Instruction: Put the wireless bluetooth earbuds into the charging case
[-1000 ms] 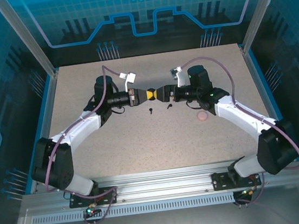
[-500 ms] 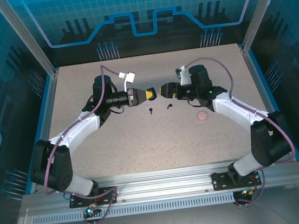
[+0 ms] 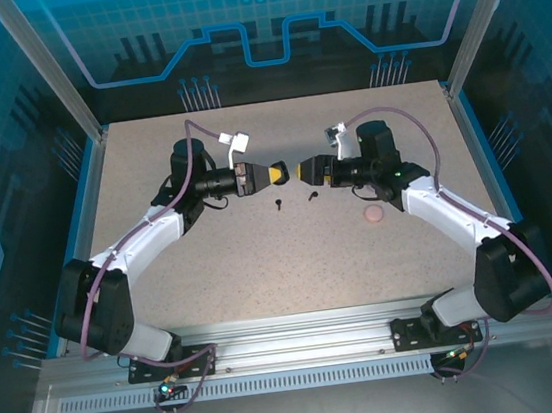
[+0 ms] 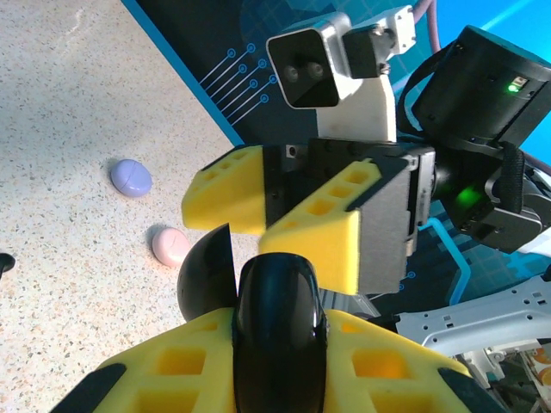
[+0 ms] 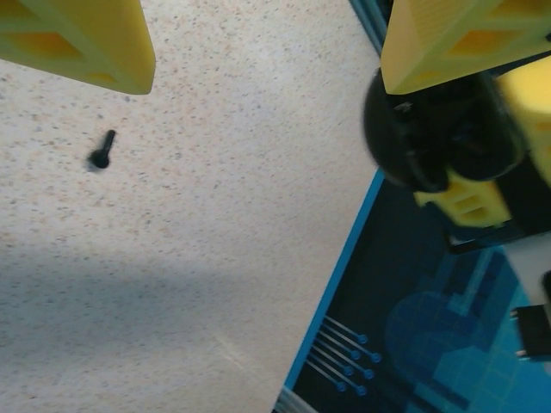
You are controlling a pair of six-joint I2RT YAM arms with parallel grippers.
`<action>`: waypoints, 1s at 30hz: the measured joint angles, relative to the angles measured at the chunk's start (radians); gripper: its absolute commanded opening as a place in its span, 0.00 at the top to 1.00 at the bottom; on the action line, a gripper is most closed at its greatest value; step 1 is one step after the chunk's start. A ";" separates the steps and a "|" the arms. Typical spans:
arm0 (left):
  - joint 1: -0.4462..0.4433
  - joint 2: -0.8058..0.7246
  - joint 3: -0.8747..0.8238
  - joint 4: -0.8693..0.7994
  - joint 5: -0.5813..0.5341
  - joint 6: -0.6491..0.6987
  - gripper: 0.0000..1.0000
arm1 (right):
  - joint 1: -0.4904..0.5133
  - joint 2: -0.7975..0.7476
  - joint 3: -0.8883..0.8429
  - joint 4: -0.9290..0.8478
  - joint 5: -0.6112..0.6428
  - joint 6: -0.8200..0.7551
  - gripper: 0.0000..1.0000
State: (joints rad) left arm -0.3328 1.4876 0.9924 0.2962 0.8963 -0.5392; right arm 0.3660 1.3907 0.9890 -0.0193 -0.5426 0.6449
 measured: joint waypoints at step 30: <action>-0.003 0.002 0.013 0.000 0.017 -0.001 1.00 | 0.055 0.082 0.073 0.006 -0.050 -0.010 0.57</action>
State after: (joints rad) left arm -0.3359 1.4895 1.0058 0.2962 0.9131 -0.5404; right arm 0.4210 1.4723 1.0618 -0.0132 -0.5930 0.6350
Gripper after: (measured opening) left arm 0.226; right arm 0.464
